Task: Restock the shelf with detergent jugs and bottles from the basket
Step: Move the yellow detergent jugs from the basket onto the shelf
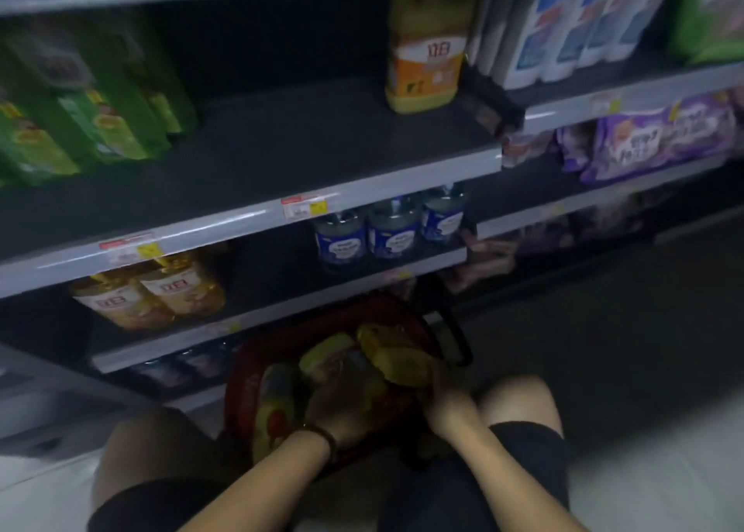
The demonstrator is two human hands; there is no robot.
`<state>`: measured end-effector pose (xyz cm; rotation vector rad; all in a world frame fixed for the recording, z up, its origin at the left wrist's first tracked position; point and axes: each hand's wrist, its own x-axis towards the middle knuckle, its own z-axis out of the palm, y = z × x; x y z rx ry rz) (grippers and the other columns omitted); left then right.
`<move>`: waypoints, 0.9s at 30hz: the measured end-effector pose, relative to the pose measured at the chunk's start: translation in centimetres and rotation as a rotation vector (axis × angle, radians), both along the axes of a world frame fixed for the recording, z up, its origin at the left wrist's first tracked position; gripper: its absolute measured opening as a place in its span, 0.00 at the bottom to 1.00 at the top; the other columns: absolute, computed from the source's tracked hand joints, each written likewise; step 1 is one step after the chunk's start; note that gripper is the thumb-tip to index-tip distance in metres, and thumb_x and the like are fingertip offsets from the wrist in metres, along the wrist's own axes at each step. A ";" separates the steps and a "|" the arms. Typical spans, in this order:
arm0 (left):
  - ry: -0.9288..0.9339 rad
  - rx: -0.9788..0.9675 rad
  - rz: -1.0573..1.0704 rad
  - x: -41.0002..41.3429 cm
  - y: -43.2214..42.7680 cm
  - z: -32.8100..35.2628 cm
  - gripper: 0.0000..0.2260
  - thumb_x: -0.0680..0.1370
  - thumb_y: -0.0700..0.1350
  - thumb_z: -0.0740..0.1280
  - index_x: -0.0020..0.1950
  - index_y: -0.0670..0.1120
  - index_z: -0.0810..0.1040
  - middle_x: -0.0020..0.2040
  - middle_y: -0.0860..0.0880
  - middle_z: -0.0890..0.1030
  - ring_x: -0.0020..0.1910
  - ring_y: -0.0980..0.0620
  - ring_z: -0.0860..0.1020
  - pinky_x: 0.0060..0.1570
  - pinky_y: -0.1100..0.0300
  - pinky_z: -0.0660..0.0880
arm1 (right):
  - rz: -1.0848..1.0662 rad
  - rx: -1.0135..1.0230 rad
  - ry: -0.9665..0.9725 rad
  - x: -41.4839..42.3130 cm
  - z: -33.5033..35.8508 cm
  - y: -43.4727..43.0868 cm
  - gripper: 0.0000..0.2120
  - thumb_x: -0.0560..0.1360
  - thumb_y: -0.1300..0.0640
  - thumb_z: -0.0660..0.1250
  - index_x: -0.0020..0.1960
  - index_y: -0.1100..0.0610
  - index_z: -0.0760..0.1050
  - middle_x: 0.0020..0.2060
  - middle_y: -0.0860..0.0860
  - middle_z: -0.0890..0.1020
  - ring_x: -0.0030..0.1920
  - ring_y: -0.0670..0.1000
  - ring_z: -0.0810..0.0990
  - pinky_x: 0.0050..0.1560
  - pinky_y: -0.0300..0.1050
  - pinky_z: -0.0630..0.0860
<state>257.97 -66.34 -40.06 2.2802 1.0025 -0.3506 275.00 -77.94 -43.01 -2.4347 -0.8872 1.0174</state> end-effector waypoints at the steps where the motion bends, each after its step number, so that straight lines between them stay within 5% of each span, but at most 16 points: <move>1: 0.000 -0.014 0.003 0.8 -0.3 -0.8 0.41 0.70 0.84 0.49 0.78 0.65 0.63 0.75 0.56 0.71 0.74 0.50 0.72 0.73 0.50 0.71 | -0.015 0.016 0.022 0.0 -1.3 -0.3 0.22 0.86 0.55 0.65 0.78 0.57 0.69 0.72 0.56 0.77 0.65 0.54 0.79 0.61 0.34 0.75; 3: 0.048 -0.014 -0.028 2.1 -0.9 -2.0 0.40 0.71 0.82 0.47 0.80 0.67 0.58 0.81 0.51 0.65 0.77 0.44 0.69 0.75 0.46 0.69 | -0.054 0.048 0.081 -0.1 -3.0 -0.5 0.23 0.86 0.48 0.63 0.80 0.51 0.68 0.71 0.51 0.77 0.58 0.45 0.79 0.55 0.25 0.73; 6: 0.100 0.021 -0.046 3.4 -0.9 -3.4 0.39 0.72 0.82 0.46 0.81 0.69 0.50 0.84 0.45 0.55 0.80 0.37 0.62 0.77 0.39 0.64 | -0.007 0.010 0.099 0.5 -5.2 -1.3 0.26 0.86 0.44 0.60 0.83 0.46 0.62 0.74 0.48 0.74 0.64 0.48 0.77 0.66 0.39 0.72; 12: 0.170 -0.067 -0.036 5.7 0.5 -7.1 0.43 0.73 0.81 0.54 0.84 0.65 0.48 0.87 0.49 0.48 0.85 0.40 0.53 0.81 0.38 0.54 | -0.013 -0.042 0.115 2.1 -6.8 -1.5 0.13 0.86 0.50 0.62 0.69 0.47 0.75 0.59 0.47 0.81 0.58 0.50 0.82 0.63 0.45 0.79; 17: 0.225 -0.010 -0.026 7.0 -0.1 -4.0 0.40 0.75 0.76 0.59 0.83 0.58 0.60 0.83 0.43 0.60 0.79 0.37 0.63 0.76 0.40 0.66 | 0.007 -0.044 0.086 2.7 -8.0 -1.5 0.18 0.84 0.49 0.63 0.73 0.50 0.72 0.63 0.50 0.80 0.59 0.52 0.82 0.63 0.48 0.80; 20: 0.163 -0.015 0.021 6.3 0.7 -3.1 0.47 0.70 0.77 0.52 0.84 0.54 0.58 0.83 0.44 0.61 0.80 0.40 0.63 0.77 0.45 0.65 | -0.020 0.004 0.137 2.5 -7.7 -1.3 0.19 0.84 0.47 0.65 0.74 0.46 0.71 0.65 0.46 0.78 0.63 0.51 0.81 0.64 0.45 0.79; 23: 0.092 -0.008 0.056 5.0 1.8 -2.5 0.32 0.83 0.65 0.58 0.84 0.53 0.58 0.82 0.45 0.63 0.79 0.43 0.65 0.77 0.50 0.62 | -0.036 0.131 0.133 2.0 -7.3 -1.4 0.31 0.81 0.41 0.69 0.81 0.43 0.62 0.72 0.41 0.72 0.68 0.46 0.75 0.69 0.43 0.73; 27: -0.039 -0.057 0.082 4.2 3.2 -0.8 0.28 0.80 0.64 0.64 0.78 0.55 0.69 0.72 0.48 0.76 0.68 0.47 0.77 0.69 0.48 0.74 | -0.059 0.260 0.114 1.6 -6.6 -1.5 0.38 0.79 0.40 0.71 0.84 0.42 0.58 0.75 0.43 0.73 0.71 0.46 0.75 0.72 0.45 0.72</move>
